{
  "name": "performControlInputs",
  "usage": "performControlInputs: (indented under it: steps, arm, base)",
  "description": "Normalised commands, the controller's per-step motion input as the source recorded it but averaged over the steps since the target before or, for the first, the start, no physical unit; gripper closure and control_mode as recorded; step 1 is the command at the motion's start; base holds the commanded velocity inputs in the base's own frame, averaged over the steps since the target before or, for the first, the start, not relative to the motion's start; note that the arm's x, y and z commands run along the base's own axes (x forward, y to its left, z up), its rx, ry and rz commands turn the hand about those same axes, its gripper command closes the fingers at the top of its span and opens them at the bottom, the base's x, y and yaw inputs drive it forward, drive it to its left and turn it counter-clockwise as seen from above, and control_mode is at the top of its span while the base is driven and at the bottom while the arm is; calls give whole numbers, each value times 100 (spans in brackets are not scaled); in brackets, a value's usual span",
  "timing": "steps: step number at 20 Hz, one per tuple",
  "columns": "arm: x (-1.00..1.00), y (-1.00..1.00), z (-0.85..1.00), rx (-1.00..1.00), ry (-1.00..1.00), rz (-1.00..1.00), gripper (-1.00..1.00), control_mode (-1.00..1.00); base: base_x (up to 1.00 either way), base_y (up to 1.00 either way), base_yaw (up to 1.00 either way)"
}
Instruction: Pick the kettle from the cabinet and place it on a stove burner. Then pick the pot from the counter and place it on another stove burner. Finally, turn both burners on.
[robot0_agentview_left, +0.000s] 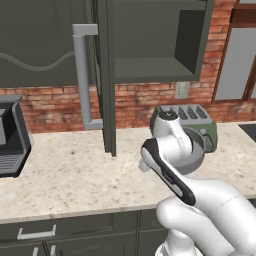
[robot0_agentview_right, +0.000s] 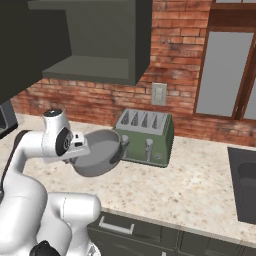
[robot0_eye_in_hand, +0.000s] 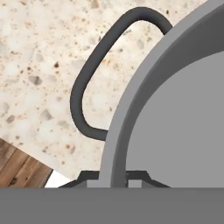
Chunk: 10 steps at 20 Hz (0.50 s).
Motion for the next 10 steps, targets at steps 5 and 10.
performControlInputs:
  steps: [5,10]
  arm:
    - [-11,-25,54,1,0,-1,100,-100]
    - [-15,-20,55,4,0,-4,100,-100]
  base:
    - [0,0,0]
    - [0,0,0]
